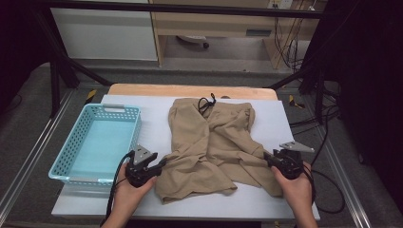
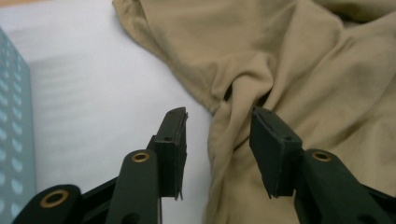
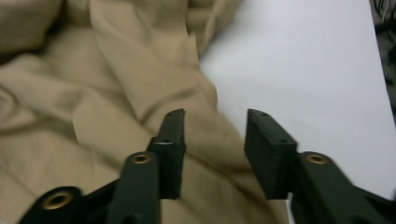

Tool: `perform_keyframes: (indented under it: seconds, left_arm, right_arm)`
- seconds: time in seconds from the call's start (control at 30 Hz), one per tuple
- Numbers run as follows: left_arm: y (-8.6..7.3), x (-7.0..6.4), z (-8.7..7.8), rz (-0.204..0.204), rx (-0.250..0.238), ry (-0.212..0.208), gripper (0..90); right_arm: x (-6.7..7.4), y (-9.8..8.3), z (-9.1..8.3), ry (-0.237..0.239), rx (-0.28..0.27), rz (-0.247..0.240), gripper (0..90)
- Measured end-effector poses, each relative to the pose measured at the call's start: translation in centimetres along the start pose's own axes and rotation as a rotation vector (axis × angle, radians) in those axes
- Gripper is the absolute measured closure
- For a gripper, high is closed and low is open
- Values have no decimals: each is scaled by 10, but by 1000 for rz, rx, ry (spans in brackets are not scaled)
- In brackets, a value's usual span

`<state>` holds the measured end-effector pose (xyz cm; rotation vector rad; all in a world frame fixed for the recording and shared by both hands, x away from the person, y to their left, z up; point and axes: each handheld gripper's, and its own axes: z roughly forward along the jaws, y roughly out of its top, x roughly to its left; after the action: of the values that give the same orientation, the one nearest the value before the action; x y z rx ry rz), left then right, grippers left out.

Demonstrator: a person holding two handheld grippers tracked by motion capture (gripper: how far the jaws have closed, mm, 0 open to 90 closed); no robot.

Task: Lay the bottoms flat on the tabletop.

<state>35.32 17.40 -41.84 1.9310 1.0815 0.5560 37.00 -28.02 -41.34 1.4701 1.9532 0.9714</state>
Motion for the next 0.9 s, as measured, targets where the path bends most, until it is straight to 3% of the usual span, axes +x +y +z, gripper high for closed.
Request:
perform_keyframes:
  seconds: [0.1,0.27,0.43,0.57,0.63,0.73,0.9]
  left_arm:
    - [7,-2,0,17,-22,5,541]
    - [14,-1,4,29,-27,0,520]
    - [3,3,5,0,-27,-10,521]
    - [-6,0,9,7,-4,-16,520]
    - [-8,-2,11,24,11,-8,512]
    - [-9,-5,12,34,17,-9,508]
    - [-13,-8,12,35,30,-14,503]
  right_arm:
    - [1,12,7,10,-43,-19,682]
    - [-2,26,30,14,-53,-8,759]
    - [1,18,54,24,3,29,670]
    - [12,6,58,22,62,-1,542]
    - [18,2,58,6,86,-25,520]
    - [23,-2,57,5,100,-42,500]
    - [21,-7,57,23,79,-6,499]
